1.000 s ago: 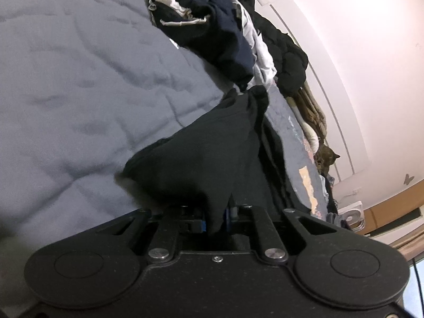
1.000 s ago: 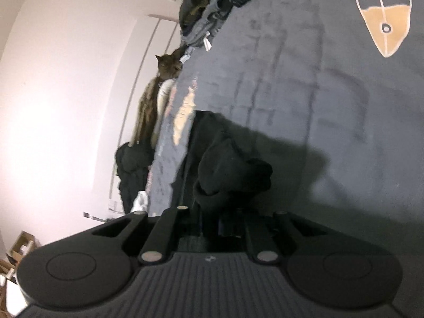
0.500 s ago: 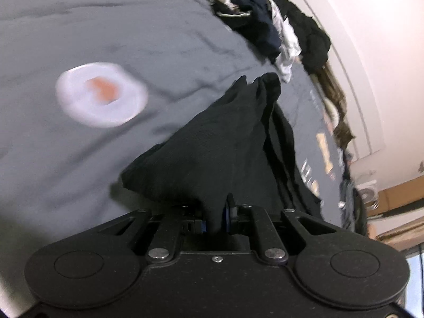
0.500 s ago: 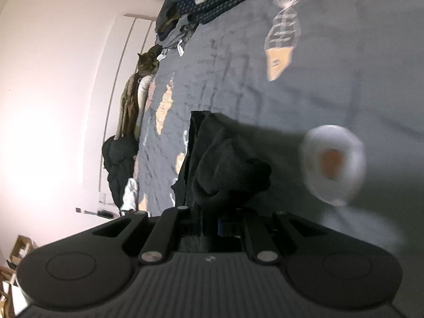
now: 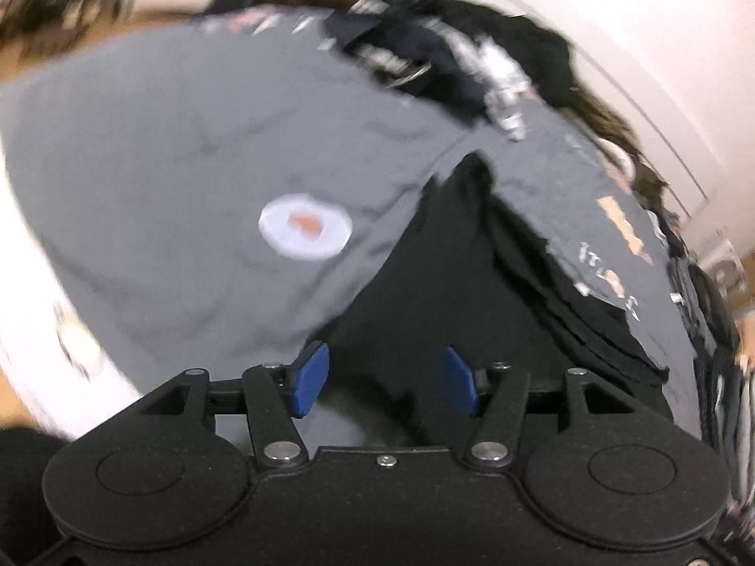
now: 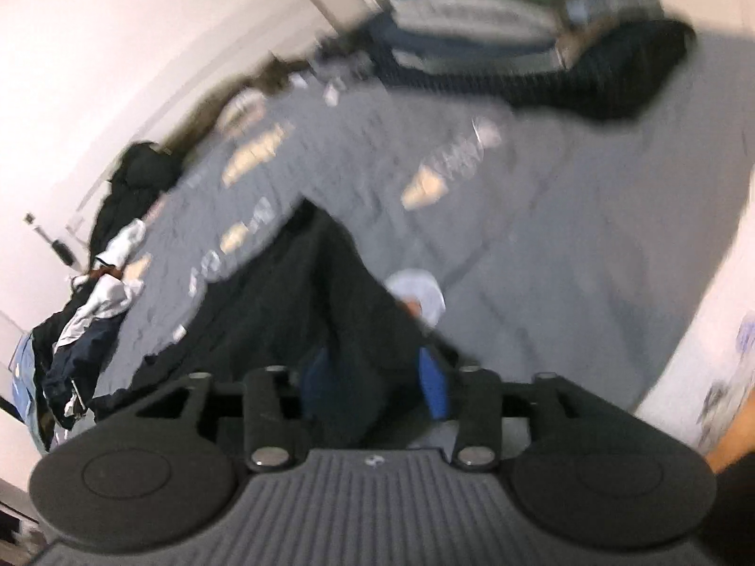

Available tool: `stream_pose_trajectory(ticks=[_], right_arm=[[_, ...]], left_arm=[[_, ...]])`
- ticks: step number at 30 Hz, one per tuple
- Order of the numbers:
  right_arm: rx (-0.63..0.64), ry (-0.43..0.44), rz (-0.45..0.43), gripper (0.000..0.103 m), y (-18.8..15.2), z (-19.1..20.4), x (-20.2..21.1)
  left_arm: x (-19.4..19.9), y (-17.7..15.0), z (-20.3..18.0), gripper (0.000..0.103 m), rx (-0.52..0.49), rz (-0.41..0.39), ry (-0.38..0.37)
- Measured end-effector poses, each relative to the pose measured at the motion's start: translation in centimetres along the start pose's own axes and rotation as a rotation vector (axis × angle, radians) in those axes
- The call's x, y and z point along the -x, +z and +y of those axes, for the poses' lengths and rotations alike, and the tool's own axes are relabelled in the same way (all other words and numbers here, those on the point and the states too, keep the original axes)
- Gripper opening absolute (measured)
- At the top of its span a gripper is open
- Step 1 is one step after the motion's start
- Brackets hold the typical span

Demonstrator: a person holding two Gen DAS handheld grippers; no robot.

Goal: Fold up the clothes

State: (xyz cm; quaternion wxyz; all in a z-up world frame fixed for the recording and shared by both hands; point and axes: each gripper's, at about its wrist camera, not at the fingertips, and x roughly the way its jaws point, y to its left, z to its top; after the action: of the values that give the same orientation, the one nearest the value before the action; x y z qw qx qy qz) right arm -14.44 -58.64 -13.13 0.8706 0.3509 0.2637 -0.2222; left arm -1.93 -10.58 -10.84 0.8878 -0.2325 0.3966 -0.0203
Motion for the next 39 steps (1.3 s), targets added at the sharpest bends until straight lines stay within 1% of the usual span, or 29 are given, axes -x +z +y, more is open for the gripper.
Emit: stream_pose_trajectory(ticks=[2, 3, 5, 7, 9, 12, 14, 16, 19, 24, 26, 31, 33, 35, 37, 39], right_arm=[[0.05, 0.012, -0.035, 0.052, 0.1, 0.7, 0.8], [0.072, 0.022, -0.041, 0.053, 0.1, 1.0, 0.9], [0.117, 0.051, -0.043, 0.055, 0.2, 1.8, 0.7], [0.192, 0.088, -0.031, 0.057, 0.3, 2.9, 0.5], [0.252, 0.132, -0.02, 0.058, 0.3, 3.9, 0.3], [0.297, 0.169, -0.006, 0.059, 0.9, 5.5, -0.9], [0.335, 0.175, -0.004, 0.06, 1.8, 6.8, -2.2], [0.384, 0.167, -0.021, 0.061, 3.0, 8.1, -3.8], [0.436, 0.154, -0.046, 0.061, 4.6, 9.3, -6.1], [0.48, 0.138, -0.069, 0.063, 7.2, 10.5, -11.2], [0.507, 0.138, -0.069, 0.063, 7.9, 11.0, -13.1], [0.686, 0.117, -0.072, 0.063, 8.8, 12.5, -17.4], [0.71, 0.12, -0.073, 0.063, 9.0, 12.2, -18.5], [0.642, 0.107, -0.061, 0.064, 9.4, 11.2, -19.5], [0.581, 0.105, -0.02, 0.064, 9.8, 10.5, -20.4], [0.55, 0.118, 0.005, 0.064, 10.1, 10.1, -20.9]], left_arm=[[1.1, 0.3, -0.7, 0.055, -0.069, -0.044, -0.019], [1.5, 0.4, -1.2, 0.056, -0.106, -0.063, -0.021], [2.2, 0.5, -2.1, 0.057, -0.188, -0.095, -0.037], [2.4, 0.6, -3.1, 0.057, -0.268, -0.112, -0.047], [2.4, 0.7, -4.0, 0.057, -0.319, -0.122, -0.068], [1.9, 1.2, -4.8, 0.059, -0.367, -0.116, -0.107], [1.3, 1.6, -5.2, 0.059, -0.426, -0.125, -0.11], [0.7, 2.0, -5.6, 0.059, -0.493, -0.139, -0.111], [-1.1, 3.3, -6.1, 0.059, -0.591, -0.159, -0.086], [-5.2, 6.3, -7.9, 0.059, -0.747, -0.173, -0.057], [-7.2, 7.3, -9.1, 0.059, -0.832, -0.179, -0.071], [-12.5, 9.0, -11.9, 0.059, -1.036, -0.172, -0.096], [-14.3, 9.4, -12.7, 0.059, -1.112, -0.175, -0.106], [-16.1, 9.2, -13.8, 0.059, -1.176, -0.14, -0.138], [-17.8, 8.9, -14.8, 0.059, -1.234, -0.091, -0.178], [-19.4, 8.4, -15.9, 0.059, -1.297, -0.045, -0.215]])
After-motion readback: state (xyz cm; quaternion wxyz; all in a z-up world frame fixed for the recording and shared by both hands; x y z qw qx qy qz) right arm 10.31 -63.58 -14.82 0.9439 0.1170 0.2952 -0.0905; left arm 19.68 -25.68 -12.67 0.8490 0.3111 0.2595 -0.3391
